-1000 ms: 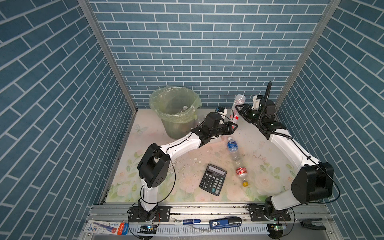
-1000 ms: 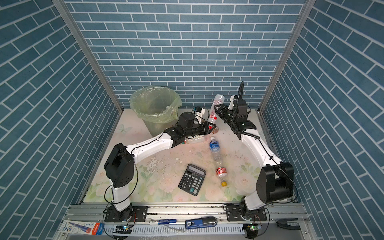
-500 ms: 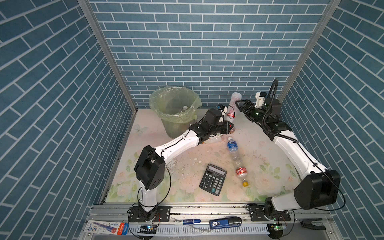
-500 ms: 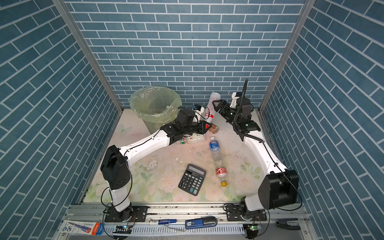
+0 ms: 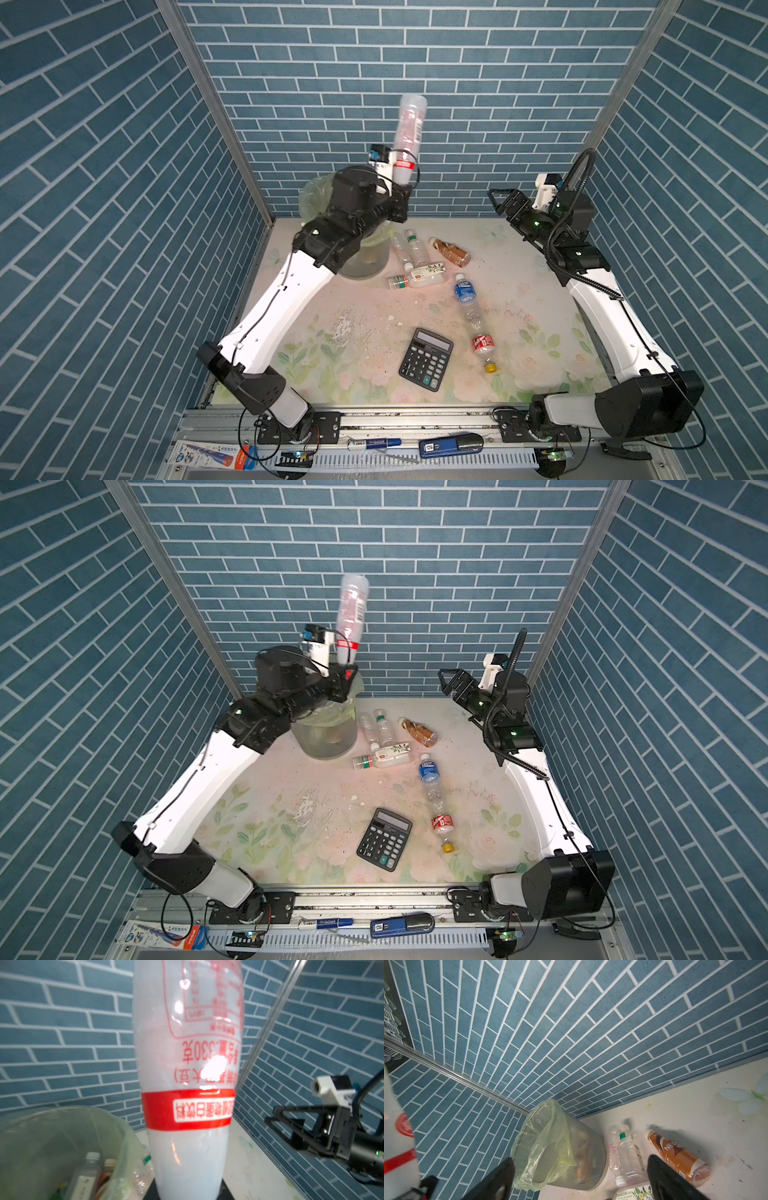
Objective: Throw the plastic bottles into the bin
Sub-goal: 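Carry the red-banded bottle over the bin with the left gripper while the right gripper withdraws, then open the left gripper to drop the red-banded bottle into the bin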
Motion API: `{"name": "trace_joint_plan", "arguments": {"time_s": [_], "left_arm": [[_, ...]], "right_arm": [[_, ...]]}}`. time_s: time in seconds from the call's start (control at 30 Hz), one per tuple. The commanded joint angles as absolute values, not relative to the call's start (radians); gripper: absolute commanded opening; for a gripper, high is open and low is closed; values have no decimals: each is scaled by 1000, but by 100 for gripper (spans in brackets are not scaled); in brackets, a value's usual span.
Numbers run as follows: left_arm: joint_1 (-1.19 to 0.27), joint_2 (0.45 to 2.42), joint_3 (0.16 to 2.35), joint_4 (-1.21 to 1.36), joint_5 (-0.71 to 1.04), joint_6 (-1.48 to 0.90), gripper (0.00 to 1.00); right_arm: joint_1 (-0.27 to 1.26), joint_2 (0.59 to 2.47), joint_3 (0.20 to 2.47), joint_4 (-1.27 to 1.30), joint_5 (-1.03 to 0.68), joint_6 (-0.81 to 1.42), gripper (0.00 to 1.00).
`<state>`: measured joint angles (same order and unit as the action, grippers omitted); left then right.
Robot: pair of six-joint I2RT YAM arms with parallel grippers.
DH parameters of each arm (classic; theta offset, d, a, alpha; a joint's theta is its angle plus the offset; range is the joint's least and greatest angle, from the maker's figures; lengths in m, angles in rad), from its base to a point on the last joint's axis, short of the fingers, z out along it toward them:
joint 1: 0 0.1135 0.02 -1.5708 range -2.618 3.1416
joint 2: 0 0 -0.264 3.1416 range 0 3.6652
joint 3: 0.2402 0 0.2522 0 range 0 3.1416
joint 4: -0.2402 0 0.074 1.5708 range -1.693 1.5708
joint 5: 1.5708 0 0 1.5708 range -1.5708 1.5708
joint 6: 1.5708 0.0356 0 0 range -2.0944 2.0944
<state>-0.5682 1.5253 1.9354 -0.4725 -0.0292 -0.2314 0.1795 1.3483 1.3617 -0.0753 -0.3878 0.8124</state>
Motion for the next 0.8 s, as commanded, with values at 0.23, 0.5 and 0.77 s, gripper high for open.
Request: {"name": "trace_joint_plan", "arguments": {"time_s": [0.23,0.5,0.77], "left_arm": [[-315,1641,1918,-759,60,-326,82],[-354,1584,1945,-672,81,-306,99],[-530,1515,1823,-528,100,-245,99]], "right_arm": [[183,1357,1353,-71,-429,822,99],[193,1356,1325,-93,-432,807,99],[202,1317,1237,-220,-388,718,99]]}}
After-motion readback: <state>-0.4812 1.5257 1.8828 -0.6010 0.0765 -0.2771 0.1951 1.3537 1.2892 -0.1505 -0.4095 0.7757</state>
